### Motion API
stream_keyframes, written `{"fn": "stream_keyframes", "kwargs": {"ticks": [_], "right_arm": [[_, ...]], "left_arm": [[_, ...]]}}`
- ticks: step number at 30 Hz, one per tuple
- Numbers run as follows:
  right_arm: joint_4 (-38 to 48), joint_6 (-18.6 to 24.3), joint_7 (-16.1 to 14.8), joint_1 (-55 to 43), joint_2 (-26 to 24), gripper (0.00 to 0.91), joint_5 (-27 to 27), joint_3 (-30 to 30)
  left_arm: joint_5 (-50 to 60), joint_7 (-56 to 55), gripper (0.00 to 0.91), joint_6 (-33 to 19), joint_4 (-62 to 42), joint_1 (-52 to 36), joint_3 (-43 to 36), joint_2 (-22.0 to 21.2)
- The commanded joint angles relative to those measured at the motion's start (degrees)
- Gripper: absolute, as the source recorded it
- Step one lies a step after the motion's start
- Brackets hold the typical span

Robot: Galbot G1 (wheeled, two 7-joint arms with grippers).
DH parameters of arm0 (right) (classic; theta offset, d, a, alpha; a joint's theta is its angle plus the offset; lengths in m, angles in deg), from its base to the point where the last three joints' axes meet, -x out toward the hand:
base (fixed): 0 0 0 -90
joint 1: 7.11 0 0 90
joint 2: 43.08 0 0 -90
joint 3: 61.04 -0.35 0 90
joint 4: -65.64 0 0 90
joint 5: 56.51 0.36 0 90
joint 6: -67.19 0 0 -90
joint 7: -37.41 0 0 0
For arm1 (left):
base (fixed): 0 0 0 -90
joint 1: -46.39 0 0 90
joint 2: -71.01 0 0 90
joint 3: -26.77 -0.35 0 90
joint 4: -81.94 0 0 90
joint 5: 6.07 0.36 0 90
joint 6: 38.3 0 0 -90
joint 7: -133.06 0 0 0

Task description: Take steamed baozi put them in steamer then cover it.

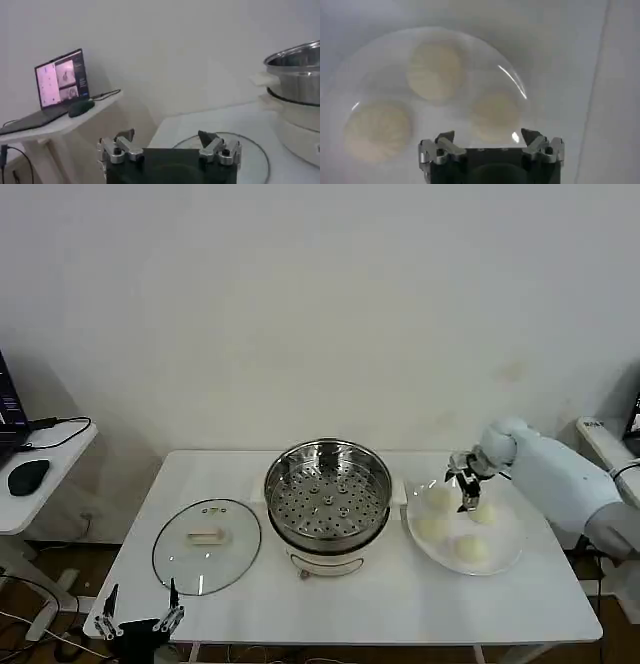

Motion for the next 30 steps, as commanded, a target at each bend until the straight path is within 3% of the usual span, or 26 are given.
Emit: {"fn": "stream_keyframes", "kwargs": {"ticks": [1, 13, 22, 30], "right_arm": [[4.02, 0.17, 0.18, 0.55, 2.96, 0.907, -1.30, -0.64], [7.70, 0.48, 0.46, 1.38, 5.29, 0.846, -3.19, -1.90], [9.23, 0.66, 0.89, 1.64, 6.46, 0.625, -4.03, -2.73], [9.09, 0.95, 1.12, 1.85, 6.46, 0.554, -4.03, -2.87]], "left_arm": [[-0.19, 0.04, 0.907, -0.06, 0.04, 0.13, 0.10, 0.01], [-0.37, 0.03, 0.907, -0.31, 0.37, 0.54, 0.20, -0.15], [-0.35, 0.01, 0.907, -0.36, 0.73, 0.69, 0.14, -0.24], [-0.33, -0.03, 0.907, -0.41, 0.84, 0.73, 0.08, -0.32]]}}
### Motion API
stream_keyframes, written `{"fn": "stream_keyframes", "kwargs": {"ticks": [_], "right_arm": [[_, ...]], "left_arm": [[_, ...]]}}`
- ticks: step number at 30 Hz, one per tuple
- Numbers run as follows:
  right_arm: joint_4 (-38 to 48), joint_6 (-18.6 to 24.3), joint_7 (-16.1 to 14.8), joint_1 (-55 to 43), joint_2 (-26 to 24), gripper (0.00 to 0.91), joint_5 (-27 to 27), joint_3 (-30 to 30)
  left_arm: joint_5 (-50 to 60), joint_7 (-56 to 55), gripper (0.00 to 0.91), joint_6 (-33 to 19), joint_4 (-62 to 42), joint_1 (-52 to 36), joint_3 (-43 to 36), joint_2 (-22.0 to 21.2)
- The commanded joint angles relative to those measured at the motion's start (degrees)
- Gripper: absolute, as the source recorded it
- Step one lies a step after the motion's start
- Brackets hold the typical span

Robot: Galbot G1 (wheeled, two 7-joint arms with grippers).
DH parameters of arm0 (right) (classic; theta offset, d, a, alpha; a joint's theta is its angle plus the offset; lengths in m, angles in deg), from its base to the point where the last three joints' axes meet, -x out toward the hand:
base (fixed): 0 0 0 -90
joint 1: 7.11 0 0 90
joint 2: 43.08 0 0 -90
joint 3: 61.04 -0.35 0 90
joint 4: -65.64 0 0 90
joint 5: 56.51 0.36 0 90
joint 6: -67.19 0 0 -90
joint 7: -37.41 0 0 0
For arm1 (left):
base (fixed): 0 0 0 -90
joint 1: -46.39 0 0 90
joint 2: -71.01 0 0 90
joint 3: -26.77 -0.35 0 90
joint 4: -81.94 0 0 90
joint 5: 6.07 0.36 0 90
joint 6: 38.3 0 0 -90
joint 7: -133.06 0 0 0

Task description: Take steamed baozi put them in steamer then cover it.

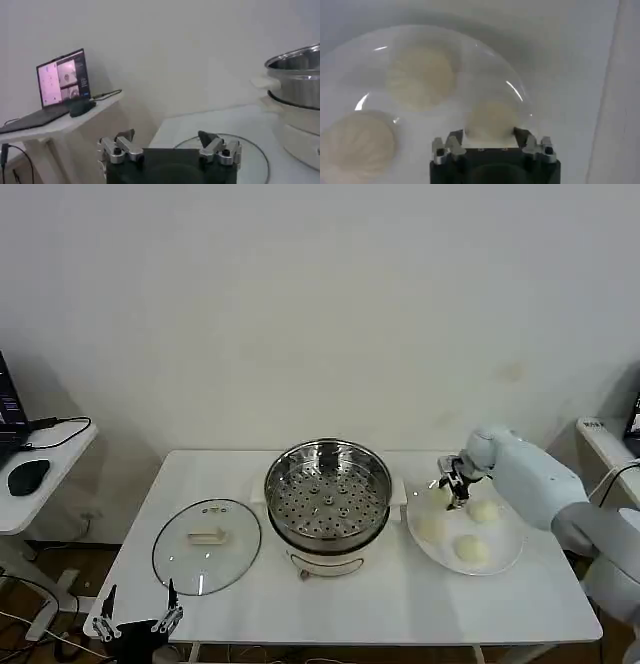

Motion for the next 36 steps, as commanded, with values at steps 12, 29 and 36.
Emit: {"fn": "stream_keyframes", "kwargs": {"ticks": [12, 29, 36], "right_arm": [[-7.67, -0.32, 0.00, -4.03, -5.08, 0.554, 2.32, 1.90], [-28.18, -1.48, -0.82, -28.09, -12.69, 0.564, 16.55, 17.29], [-32.02, -0.69, -0.30, -33.25, -8.06, 0.564, 21.25, 21.05]], "left_arm": [[-0.23, -0.09, 0.907, 0.08, -0.50, -0.33, 0.16, 0.32], [-1.40, -0.09, 0.907, 0.51, -1.76, -1.37, -0.16, 1.64], [-2.61, 0.02, 0.907, 1.16, -2.06, -1.44, 0.46, 3.82]]}}
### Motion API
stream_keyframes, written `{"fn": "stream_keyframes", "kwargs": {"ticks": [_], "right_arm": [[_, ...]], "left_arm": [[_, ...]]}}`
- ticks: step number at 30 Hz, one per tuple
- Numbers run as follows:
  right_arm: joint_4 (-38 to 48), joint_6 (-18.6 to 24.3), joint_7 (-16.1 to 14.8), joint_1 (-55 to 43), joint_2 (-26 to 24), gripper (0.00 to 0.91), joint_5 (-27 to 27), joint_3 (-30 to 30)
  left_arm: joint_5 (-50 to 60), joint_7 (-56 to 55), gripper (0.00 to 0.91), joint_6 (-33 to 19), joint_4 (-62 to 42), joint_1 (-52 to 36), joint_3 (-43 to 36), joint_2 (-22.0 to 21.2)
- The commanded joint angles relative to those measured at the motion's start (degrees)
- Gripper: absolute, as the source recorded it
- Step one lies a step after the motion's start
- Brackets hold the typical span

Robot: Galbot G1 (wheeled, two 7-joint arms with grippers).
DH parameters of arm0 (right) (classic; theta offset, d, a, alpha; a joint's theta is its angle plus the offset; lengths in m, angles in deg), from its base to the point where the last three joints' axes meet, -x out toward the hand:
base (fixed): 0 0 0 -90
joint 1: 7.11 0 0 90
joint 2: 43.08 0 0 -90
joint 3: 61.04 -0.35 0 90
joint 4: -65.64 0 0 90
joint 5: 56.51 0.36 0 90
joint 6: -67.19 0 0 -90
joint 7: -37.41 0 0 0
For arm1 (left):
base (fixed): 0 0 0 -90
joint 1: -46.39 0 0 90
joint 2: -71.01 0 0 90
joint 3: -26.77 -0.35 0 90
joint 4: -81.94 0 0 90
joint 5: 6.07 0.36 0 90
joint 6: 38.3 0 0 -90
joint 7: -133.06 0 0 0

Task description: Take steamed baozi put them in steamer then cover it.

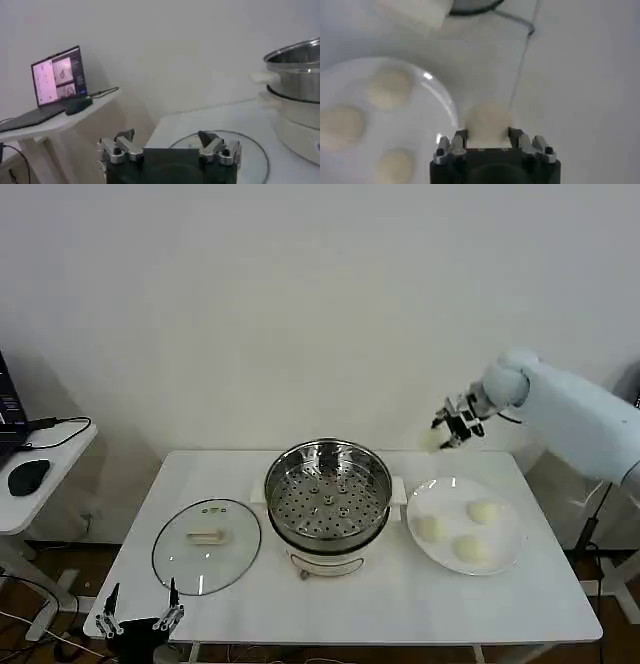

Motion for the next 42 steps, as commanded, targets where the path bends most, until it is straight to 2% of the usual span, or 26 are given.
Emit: {"fn": "stream_keyframes", "kwargs": {"ticks": [1, 9, 14, 19, 26, 34, 39, 42], "right_arm": [[-7.69, 0.66, 0.41, -10.19, 2.75, 0.564, 6.84, 6.48], [-12.82, 0.95, 1.68, -11.46, 10.43, 0.564, 10.39, 10.54], [-15.80, 2.81, 3.68, -11.32, 13.71, 0.554, 10.31, 16.24], [-14.19, 6.52, 6.09, -9.05, 15.97, 0.554, 4.59, 17.99], [-9.96, 13.57, 9.76, -5.29, 18.27, 0.554, -7.70, 17.45], [-4.29, 19.08, 12.04, -1.28, 19.78, 0.554, -13.90, 15.58], [-0.93, 20.85, 12.94, 1.30, 20.30, 0.554, -17.60, 14.06], [0.36, 21.28, 13.07, 1.97, 20.38, 0.554, -17.93, 13.64]], "left_arm": [[-0.95, 0.11, 0.907, 0.41, -0.37, 0.03, 0.55, 1.98], [-1.77, 0.22, 0.907, 0.34, -0.29, 0.08, 2.03, 2.42], [-2.49, 0.29, 0.907, 0.21, 0.33, 0.50, 3.21, 2.30], [-3.03, 0.34, 0.907, 0.17, 0.79, 0.82, 4.06, 2.24], [-3.37, 0.36, 0.907, 0.24, 0.77, 0.59, 4.51, 2.18], [-3.47, 0.35, 0.907, 0.25, 0.15, 0.32, 4.45, 1.98], [-3.51, 0.34, 0.907, 0.22, 0.19, 0.53, 4.59, 1.82], [-3.51, 0.35, 0.907, 0.20, 0.22, 0.66, 4.75, 1.82]]}}
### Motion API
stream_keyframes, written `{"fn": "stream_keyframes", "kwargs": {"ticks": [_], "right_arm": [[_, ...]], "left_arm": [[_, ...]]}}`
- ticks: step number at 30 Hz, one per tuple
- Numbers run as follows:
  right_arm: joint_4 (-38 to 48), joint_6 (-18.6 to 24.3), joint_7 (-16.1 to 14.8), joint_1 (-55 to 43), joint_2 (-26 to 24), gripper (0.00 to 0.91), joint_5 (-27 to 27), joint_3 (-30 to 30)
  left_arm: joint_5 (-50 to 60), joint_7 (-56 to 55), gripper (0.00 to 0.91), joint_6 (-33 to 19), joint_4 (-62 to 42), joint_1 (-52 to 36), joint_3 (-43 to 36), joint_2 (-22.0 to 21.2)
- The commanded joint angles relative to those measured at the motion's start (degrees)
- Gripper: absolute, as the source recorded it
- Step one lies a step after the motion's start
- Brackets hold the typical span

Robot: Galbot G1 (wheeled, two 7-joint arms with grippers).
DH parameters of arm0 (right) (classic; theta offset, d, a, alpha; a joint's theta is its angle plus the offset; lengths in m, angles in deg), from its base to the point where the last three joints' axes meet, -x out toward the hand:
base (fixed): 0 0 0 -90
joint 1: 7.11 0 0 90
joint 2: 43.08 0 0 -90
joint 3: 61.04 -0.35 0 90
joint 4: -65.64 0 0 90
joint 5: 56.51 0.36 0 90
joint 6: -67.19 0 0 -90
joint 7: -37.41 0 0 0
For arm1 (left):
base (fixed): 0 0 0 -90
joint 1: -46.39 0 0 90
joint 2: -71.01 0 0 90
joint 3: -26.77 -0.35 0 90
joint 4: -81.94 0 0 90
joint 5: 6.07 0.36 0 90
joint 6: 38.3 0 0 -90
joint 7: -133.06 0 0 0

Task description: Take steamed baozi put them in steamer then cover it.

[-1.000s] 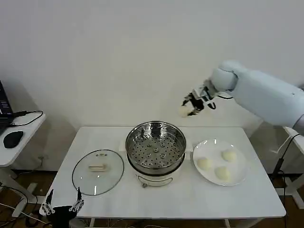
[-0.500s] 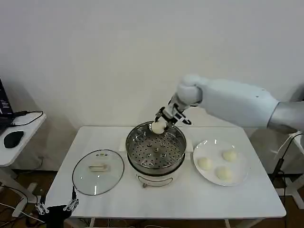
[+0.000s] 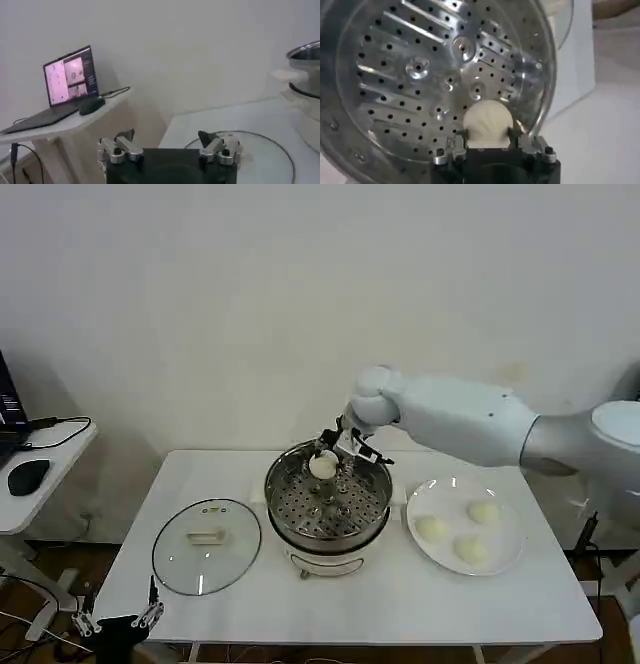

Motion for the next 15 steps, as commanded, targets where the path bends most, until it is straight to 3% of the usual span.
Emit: {"fn": "stream_keyframes", "kwargs": {"ticks": [1, 7, 8, 9, 15], "right_arm": [[5.44, 4.60, 1.85, 3.66, 1.25, 0.554, -6.83, -0.91], [7.02, 5.70, 2.56, 4.63, 2.04, 0.574, -8.55, -1.68], [7.46, 5.84, 2.68, 4.83, 2.22, 0.877, -8.57, -1.81], [7.84, 6.05, 2.81, 5.08, 2.38, 0.907, -8.68, -1.91], [8.96, 7.20, 4.61, 5.03, 2.92, 0.907, -8.74, -3.08]], "left_arm": [[-0.09, 0.01, 0.907, -0.02, 0.02, 0.19, 0.37, 0.06], [-0.11, 0.01, 0.907, 0.02, 0.13, -0.05, 0.38, 0.11], [-0.10, 0.01, 0.907, 0.03, 0.18, -0.09, 0.33, 0.10], [-0.08, -0.01, 0.907, 0.06, 0.20, -0.10, 0.26, 0.07], [-0.07, -0.01, 0.907, 0.17, 0.24, -0.11, 0.21, 0.14]]}}
